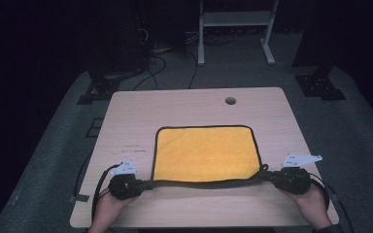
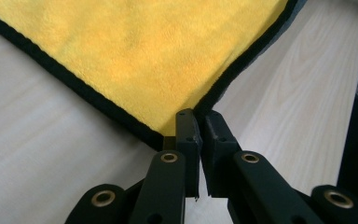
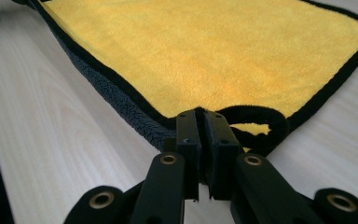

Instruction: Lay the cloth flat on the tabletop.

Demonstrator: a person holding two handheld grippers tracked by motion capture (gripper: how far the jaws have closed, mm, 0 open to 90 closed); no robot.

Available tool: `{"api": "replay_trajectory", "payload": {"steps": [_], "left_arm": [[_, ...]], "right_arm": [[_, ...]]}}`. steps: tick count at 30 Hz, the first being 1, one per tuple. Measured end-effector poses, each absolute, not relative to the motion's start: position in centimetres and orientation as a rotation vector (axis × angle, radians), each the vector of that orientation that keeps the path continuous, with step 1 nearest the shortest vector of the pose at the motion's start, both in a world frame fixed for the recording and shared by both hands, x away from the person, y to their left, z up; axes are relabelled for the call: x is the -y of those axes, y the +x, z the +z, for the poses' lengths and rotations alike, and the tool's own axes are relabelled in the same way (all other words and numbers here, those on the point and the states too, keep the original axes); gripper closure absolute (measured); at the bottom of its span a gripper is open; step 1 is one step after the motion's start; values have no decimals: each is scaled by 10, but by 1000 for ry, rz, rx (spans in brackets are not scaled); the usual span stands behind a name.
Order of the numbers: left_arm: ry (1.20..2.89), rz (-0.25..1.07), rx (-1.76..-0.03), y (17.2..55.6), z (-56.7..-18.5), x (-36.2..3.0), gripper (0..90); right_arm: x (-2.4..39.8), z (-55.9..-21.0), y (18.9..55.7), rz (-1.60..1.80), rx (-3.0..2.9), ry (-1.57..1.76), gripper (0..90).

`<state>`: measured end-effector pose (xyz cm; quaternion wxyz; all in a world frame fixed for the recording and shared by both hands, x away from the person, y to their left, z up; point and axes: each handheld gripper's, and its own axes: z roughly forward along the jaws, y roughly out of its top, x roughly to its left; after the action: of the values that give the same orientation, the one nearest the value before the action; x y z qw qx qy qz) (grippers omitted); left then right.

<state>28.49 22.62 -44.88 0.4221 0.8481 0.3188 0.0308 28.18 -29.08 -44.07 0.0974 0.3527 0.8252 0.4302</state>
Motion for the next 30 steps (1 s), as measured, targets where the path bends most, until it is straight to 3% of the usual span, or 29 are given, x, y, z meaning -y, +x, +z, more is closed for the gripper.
{"api": "replay_trajectory", "payload": {"steps": [20, 30], "left_arm": [[2205, 6, -786, 247, -463, -224, 853], [2123, 58, -783, 247, -451, -231, 660]], "right_arm": [[291, -455, 249, 1201, -2556, 1063, 842], [305, -439, 249, 1341, -2439, 1077, 678]]}}
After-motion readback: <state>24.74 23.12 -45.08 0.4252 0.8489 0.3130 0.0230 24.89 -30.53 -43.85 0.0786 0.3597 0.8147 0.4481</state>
